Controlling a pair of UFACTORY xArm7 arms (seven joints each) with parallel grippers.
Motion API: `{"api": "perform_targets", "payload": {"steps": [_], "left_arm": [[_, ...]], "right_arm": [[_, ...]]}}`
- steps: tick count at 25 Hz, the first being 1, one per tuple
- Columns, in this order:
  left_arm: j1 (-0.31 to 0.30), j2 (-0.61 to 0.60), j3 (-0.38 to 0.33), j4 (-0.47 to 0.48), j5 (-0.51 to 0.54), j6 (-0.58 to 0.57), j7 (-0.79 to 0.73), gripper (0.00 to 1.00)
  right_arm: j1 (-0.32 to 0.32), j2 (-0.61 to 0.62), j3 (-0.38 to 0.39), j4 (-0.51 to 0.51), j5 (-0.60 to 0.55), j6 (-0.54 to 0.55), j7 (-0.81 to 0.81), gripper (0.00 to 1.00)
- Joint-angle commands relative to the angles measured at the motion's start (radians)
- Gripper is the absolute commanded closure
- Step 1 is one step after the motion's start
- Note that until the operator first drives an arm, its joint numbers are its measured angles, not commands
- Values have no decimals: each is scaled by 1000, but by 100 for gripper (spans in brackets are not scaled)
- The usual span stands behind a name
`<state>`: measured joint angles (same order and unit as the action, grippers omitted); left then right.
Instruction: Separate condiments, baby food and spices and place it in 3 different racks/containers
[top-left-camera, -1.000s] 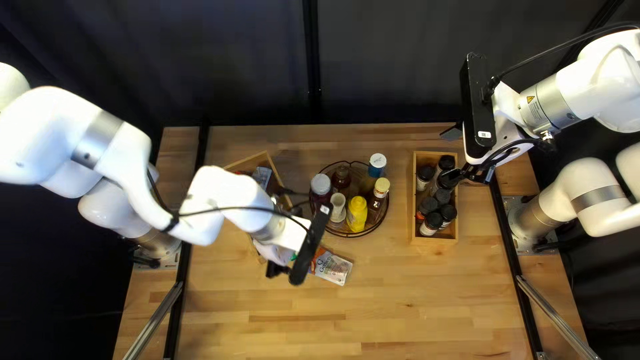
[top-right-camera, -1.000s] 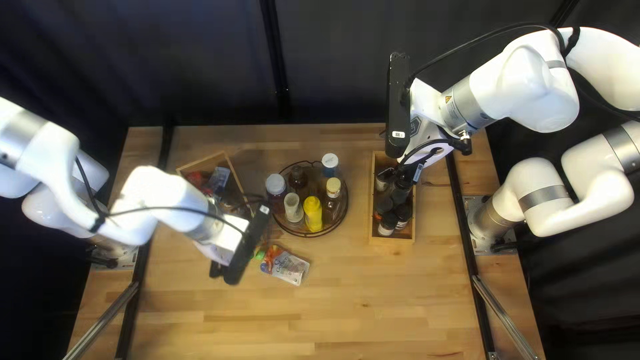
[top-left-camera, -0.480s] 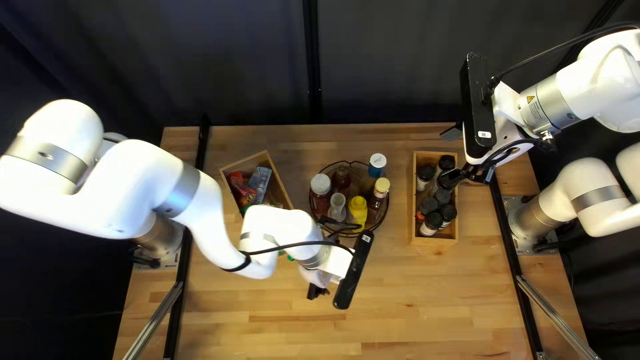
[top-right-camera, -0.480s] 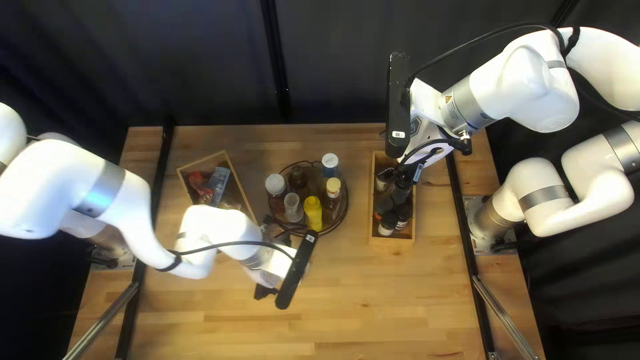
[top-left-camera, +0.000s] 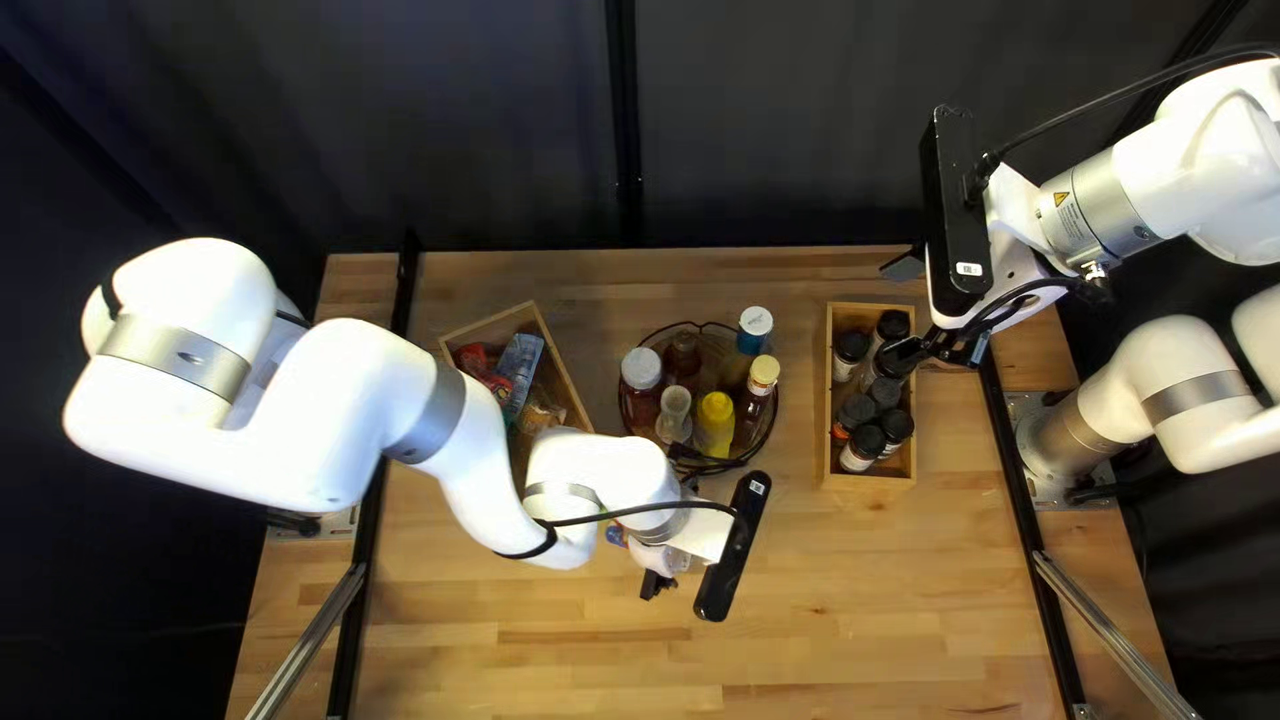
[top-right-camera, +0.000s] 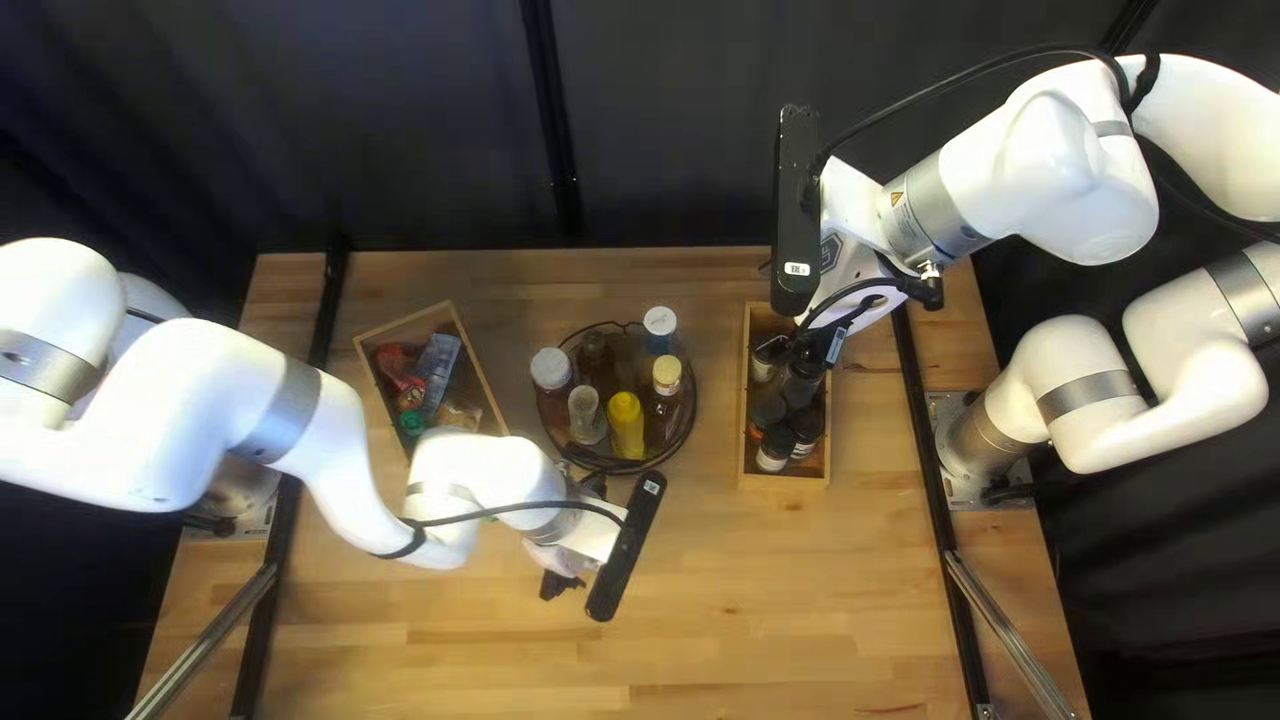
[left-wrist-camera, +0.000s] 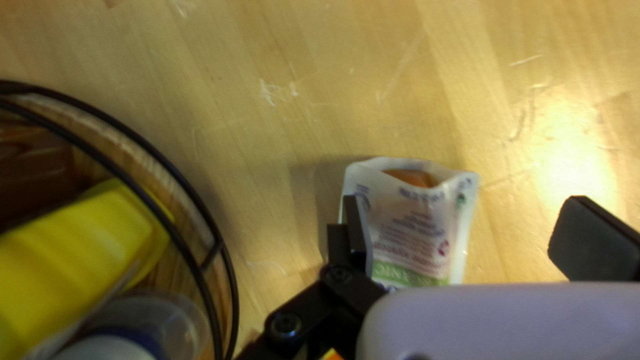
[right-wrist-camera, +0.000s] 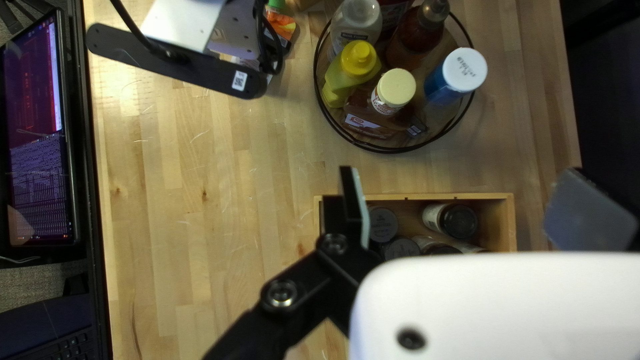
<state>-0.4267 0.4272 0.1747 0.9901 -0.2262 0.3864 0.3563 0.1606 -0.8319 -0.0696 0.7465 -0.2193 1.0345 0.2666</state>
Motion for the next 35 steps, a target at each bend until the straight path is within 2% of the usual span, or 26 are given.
{"api": "perform_targets", "payload": {"steps": [1,2,4,7,10,13,18,22,25,28,29,31,32,35], "left_arm": [[8,19,-3,12,1,-1,15,58],[9,20,-3,14,2,1,16,91],[8,19,-5,14,4,4,20,100],[2,5,-2,8,12,13,17,100],[-29,-50,17,14,50,76,-18,100],[-49,-105,23,62,88,188,-46,100],[-55,-165,-1,170,81,387,-10,100],[-58,-250,-4,173,96,515,35,99],[-52,-377,4,99,129,590,69,88],[-36,-511,19,-23,168,609,100,57],[-28,-556,25,-70,187,613,110,60],[-4,-657,43,-176,221,608,140,94],[5,-690,51,-210,232,604,151,99],[44,-787,89,-332,276,588,210,100]], "right_arm": [[0,0,0,0,0,0,0,0],[0,0,0,0,0,0,0,0],[0,0,0,0,0,0,0,0],[0,0,0,0,0,0,0,0],[0,0,0,0,0,0,0,0],[0,0,0,0,0,0,0,0],[0,0,0,0,0,0,0,0],[0,0,0,0,0,0,0,0],[0,0,0,0,0,0,0,0],[0,0,0,0,0,0,0,0],[0,0,0,0,0,0,0,0],[0,0,0,0,0,0,0,0],[0,0,0,0,0,0,0,0],[0,0,0,0,0,0,0,0]]}}
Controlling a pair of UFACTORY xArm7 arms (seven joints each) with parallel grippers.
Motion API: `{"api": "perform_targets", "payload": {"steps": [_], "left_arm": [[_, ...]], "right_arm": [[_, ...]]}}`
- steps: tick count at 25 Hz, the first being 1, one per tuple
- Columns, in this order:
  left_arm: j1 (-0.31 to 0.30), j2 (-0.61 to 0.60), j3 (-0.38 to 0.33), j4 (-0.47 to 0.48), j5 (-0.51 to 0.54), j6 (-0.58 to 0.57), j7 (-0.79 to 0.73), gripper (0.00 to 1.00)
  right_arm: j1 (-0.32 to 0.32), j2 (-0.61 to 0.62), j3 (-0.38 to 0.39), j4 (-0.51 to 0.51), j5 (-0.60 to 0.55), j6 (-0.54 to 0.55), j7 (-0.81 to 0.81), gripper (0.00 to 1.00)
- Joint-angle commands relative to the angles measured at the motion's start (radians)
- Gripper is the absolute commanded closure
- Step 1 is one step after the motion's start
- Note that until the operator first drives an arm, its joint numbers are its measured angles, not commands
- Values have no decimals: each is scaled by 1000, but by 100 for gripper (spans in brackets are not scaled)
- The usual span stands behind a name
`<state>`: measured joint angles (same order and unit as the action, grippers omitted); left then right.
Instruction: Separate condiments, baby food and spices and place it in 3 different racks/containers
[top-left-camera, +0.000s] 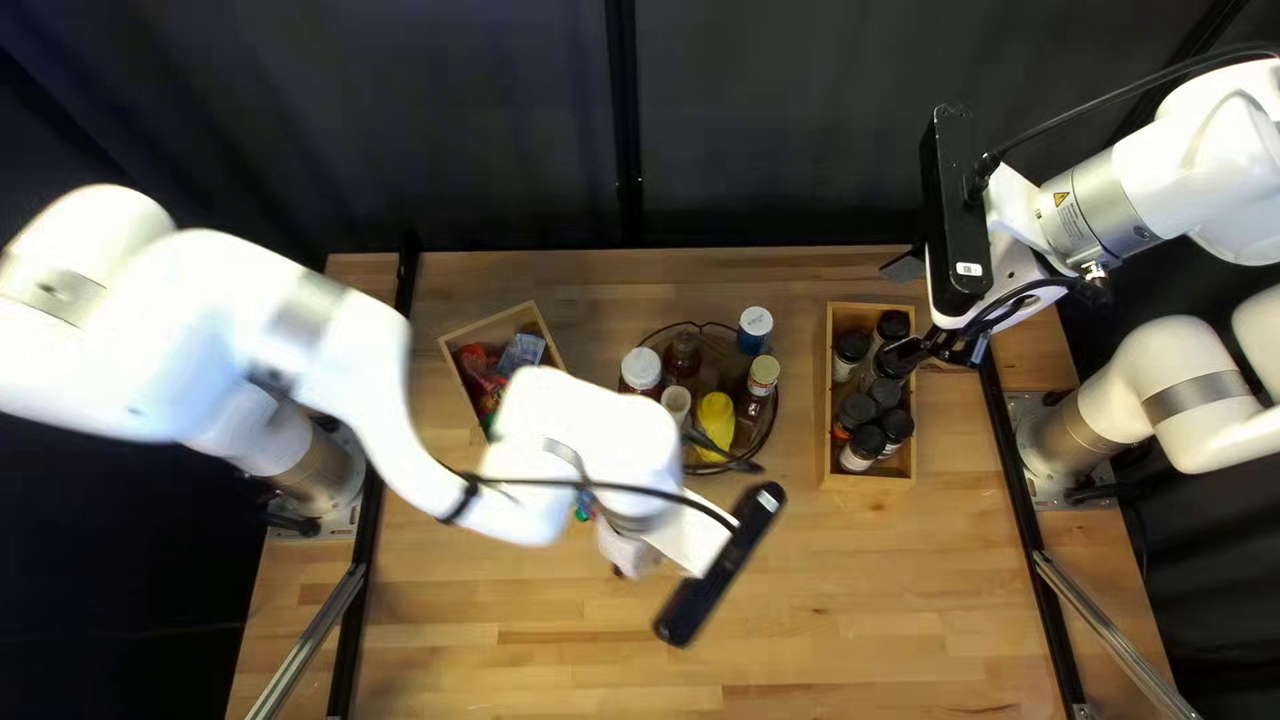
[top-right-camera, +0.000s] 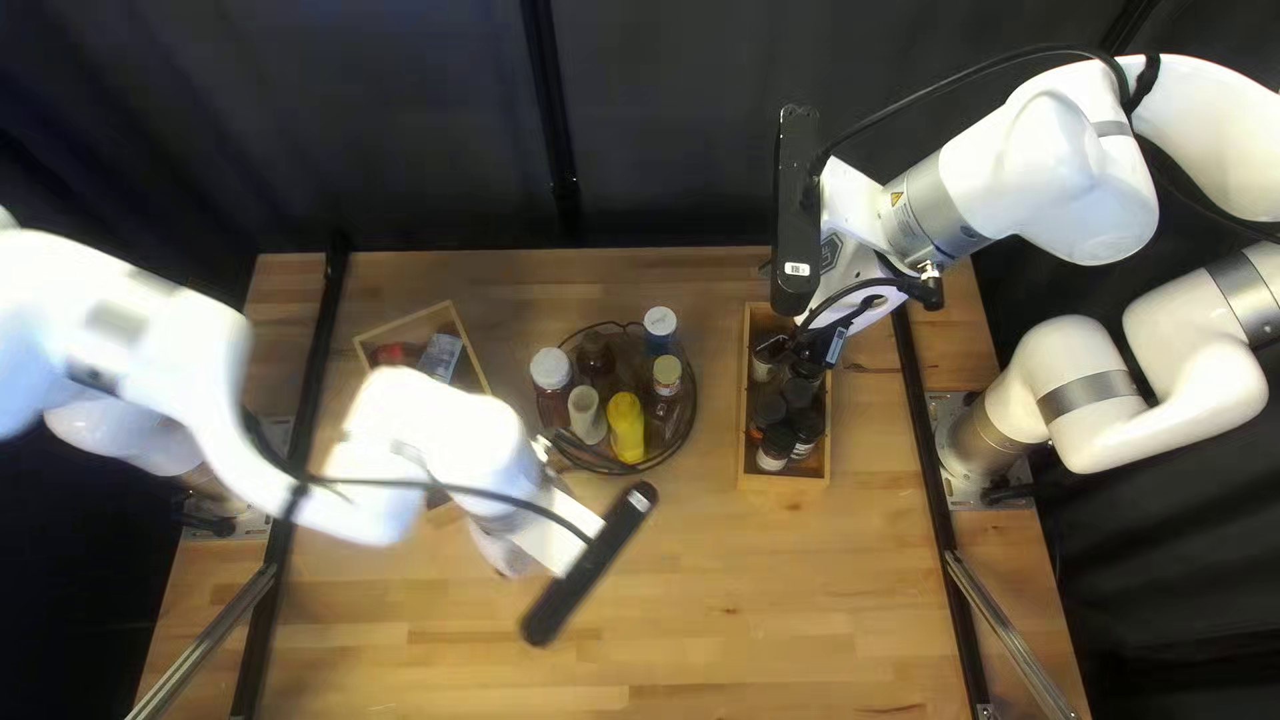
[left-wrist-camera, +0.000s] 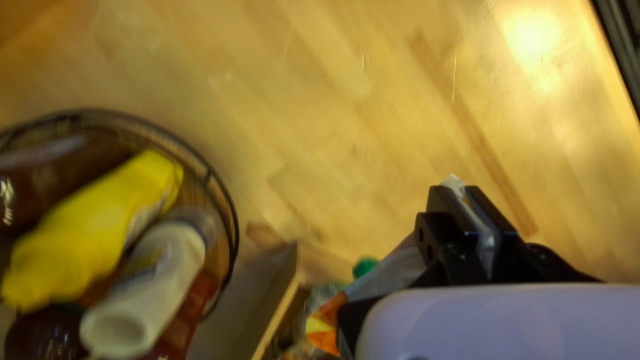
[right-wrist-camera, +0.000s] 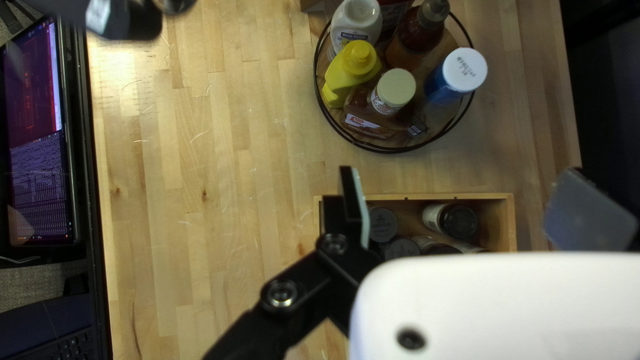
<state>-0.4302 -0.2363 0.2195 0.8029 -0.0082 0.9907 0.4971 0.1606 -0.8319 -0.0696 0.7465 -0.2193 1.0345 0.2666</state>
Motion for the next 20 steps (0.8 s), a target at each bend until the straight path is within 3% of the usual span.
{"api": "perform_targets", "payload": {"steps": [1,6,8,9,10,11,12,20], "left_arm": [[58,-139,55,-170,69,-26,85,100],[94,-148,108,-280,99,-123,158,99],[87,-119,113,-293,91,-158,173,92],[80,-104,111,-291,87,-168,174,77],[76,-96,108,-288,84,-170,174,34],[68,-80,100,-272,81,-165,167,24],[65,-75,96,-262,80,-157,162,0],[66,-121,24,-104,70,59,-29,0]], "right_arm": [[0,0,0,0,0,0,0,0],[0,0,0,0,0,0,0,0],[0,0,0,0,0,0,0,0],[0,0,0,0,0,0,0,0],[0,0,0,0,0,0,0,0],[0,0,0,0,0,0,0,0],[0,0,0,0,0,0,0,0],[0,0,0,0,0,0,0,0]]}}
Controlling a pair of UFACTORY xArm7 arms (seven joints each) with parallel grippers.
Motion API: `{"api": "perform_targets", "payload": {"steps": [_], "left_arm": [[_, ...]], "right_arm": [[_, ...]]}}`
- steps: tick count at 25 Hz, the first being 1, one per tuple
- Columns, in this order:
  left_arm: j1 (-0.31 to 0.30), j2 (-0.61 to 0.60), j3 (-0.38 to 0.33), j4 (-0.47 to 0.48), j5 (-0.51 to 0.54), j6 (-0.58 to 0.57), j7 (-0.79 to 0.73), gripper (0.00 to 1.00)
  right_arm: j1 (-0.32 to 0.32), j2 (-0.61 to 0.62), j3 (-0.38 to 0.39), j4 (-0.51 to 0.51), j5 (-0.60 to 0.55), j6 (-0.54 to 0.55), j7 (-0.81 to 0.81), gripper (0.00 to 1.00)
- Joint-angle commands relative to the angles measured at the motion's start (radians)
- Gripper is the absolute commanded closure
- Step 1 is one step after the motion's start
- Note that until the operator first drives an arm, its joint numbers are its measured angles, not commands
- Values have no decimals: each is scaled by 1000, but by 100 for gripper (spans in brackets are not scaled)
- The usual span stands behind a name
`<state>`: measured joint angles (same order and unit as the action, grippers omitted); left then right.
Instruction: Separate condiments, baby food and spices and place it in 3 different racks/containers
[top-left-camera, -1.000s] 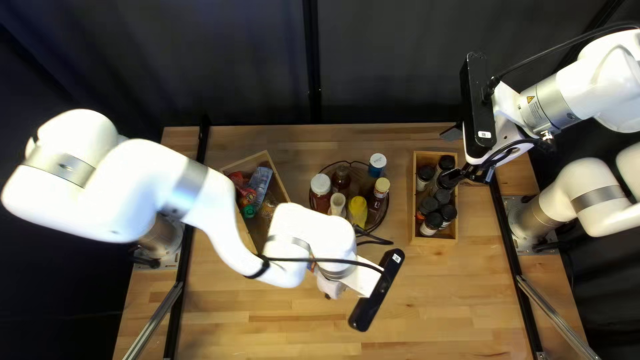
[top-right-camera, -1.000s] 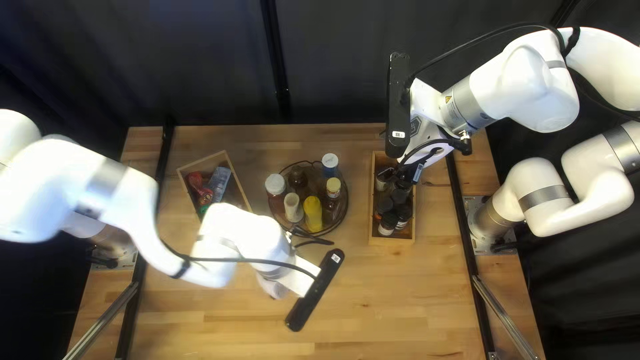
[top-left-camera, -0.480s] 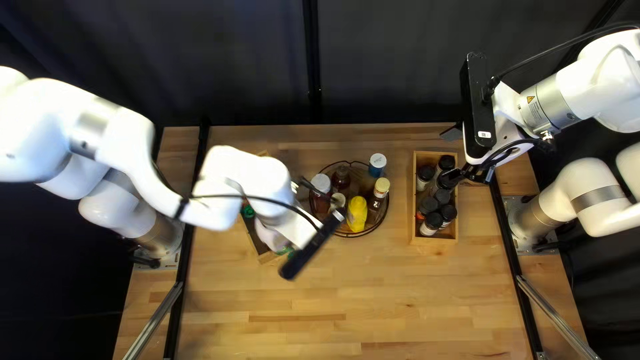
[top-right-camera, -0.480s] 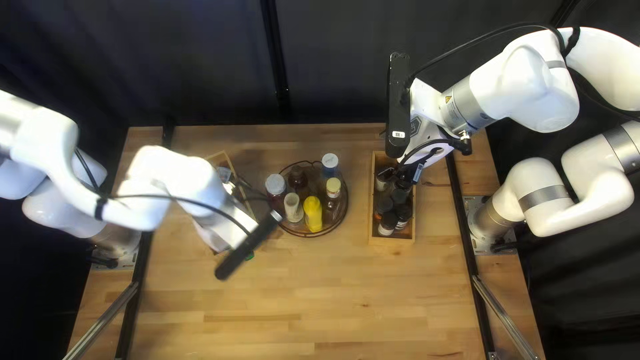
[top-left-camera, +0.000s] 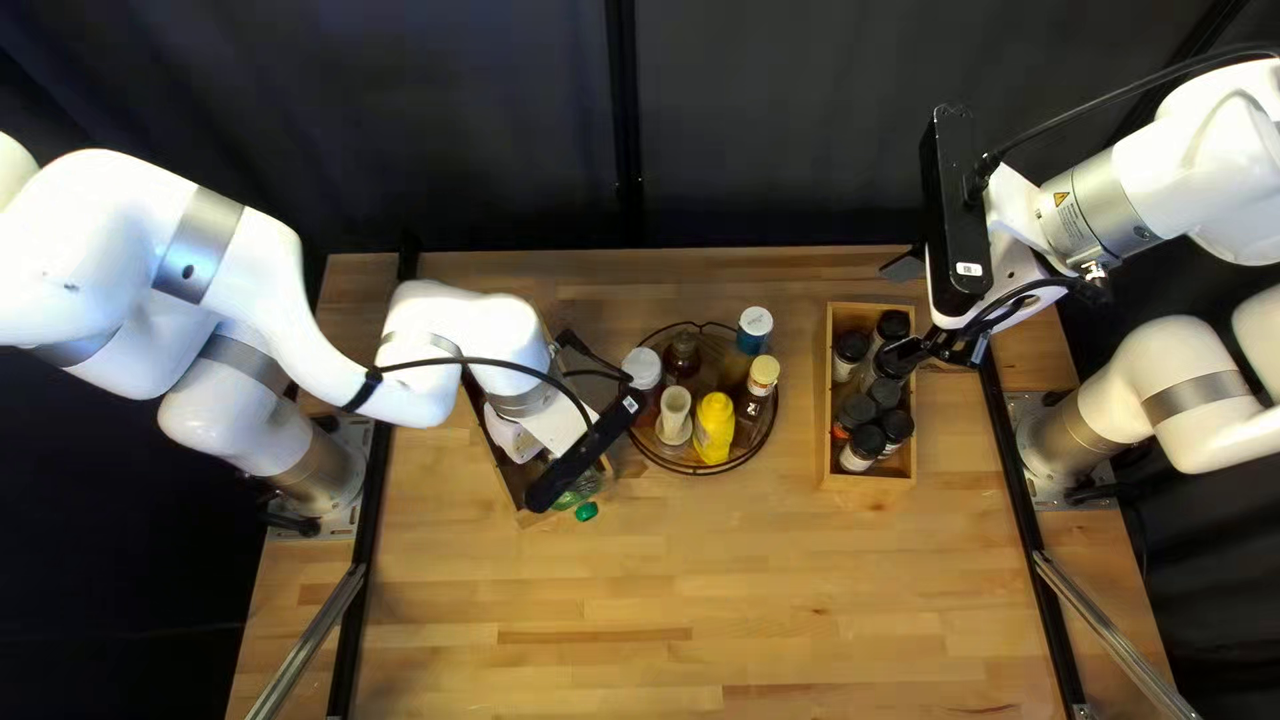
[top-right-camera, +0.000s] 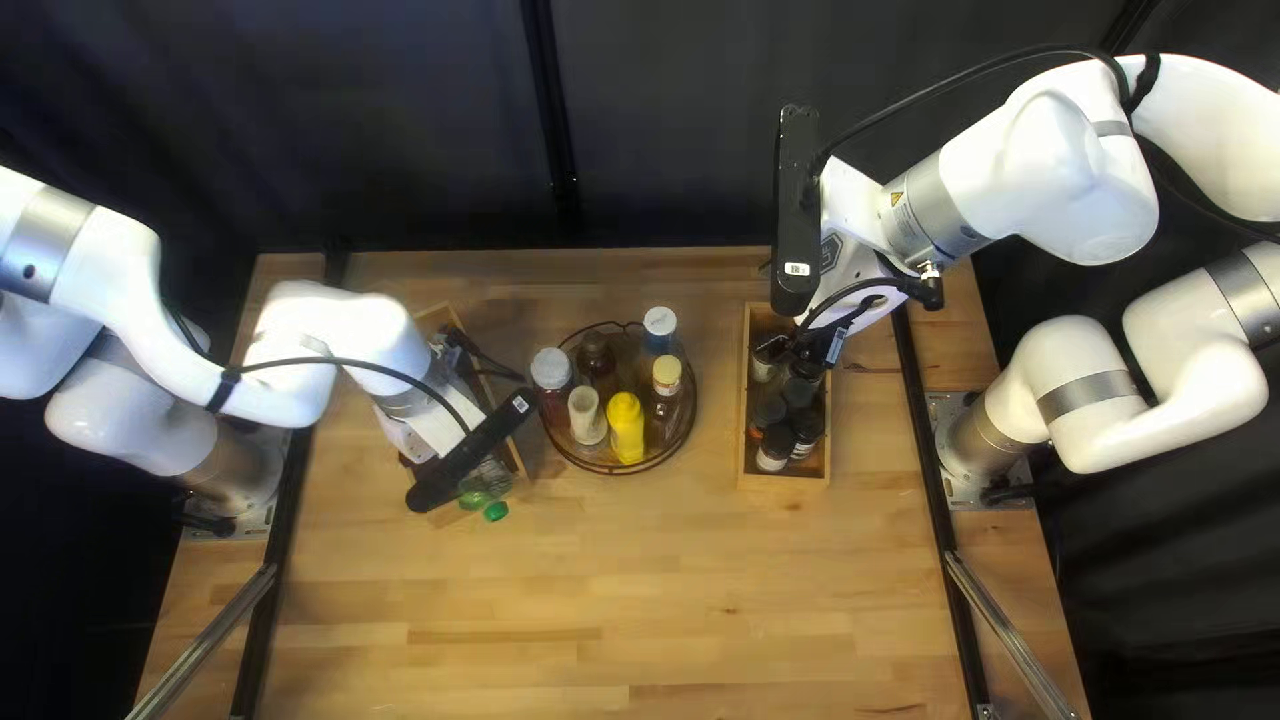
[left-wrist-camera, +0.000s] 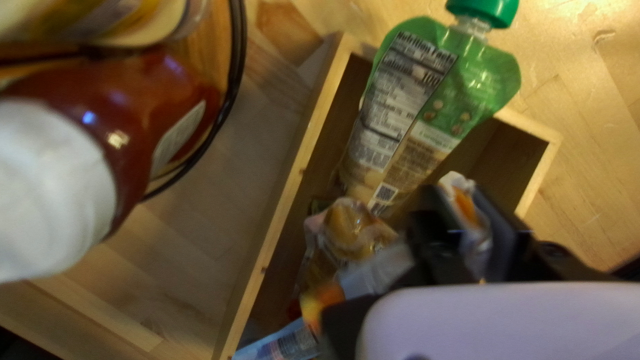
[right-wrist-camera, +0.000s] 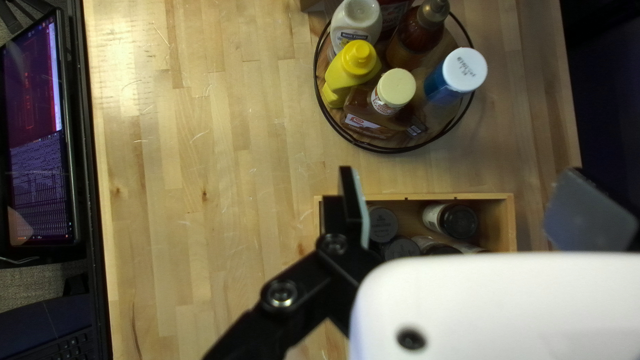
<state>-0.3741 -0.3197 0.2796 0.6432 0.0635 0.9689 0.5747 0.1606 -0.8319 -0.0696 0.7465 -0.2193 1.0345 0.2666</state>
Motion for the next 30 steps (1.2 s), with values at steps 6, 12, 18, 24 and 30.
{"api": "perform_targets", "payload": {"steps": [6,12,18,24,30], "left_arm": [[82,-186,-95,109,25,211,-361,0],[155,-363,-138,111,47,294,-519,0],[237,-602,-125,106,67,390,-567,0],[283,-783,-107,37,77,357,-580,0],[288,-834,-115,-1,71,326,-593,0]], "right_arm": [[0,0,0,0,0,0,0,0],[0,0,0,0,0,0,0,0],[0,0,0,0,0,0,0,0],[0,0,0,0,0,0,0,0],[0,0,0,0,0,0,0,0]]}}
